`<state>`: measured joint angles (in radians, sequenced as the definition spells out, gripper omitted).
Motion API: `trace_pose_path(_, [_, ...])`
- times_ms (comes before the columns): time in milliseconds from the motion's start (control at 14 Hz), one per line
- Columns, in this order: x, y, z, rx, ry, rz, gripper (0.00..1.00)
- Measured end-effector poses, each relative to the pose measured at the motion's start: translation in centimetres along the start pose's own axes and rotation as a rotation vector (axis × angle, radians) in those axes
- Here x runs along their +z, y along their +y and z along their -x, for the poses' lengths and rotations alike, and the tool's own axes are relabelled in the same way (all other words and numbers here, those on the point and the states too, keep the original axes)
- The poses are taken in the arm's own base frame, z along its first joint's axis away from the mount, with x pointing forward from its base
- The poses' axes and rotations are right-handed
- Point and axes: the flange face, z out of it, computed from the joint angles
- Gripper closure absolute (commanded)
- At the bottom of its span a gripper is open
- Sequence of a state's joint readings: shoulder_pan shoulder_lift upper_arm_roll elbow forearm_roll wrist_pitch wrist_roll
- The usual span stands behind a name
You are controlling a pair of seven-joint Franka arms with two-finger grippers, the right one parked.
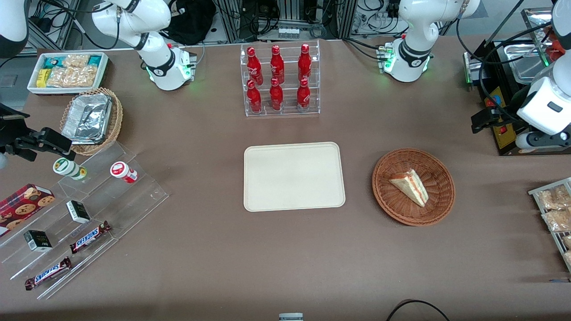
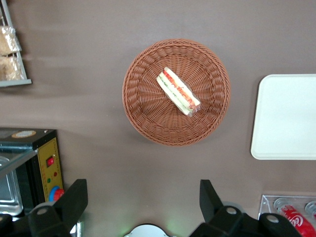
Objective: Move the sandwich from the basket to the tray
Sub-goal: 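Move the left gripper over the sandwich in the wicker basket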
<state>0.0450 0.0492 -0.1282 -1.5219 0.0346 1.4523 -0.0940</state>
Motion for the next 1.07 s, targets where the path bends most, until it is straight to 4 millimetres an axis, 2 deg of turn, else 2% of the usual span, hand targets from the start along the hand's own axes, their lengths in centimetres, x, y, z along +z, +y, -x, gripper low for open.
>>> trace_pose_path(357, [0.7,0.1,-0.5,0.026,-0.013,-0.004,0.00])
trace_pose_path(500, [2.2,0.8,-1.2,0.046,-0.042,-0.016,0.00])
trace_pose_path(643, [5.5,2.3,-2.5,0.073,-0.082,-0.063,0.00])
trace_pose_path(786, [10.0,4.0,-3.9,0.057,-0.061,-0.076,0.00])
trace_pose_path(1071, [19.3,6.2,-4.2,-0.132,0.049,-0.051,0.00])
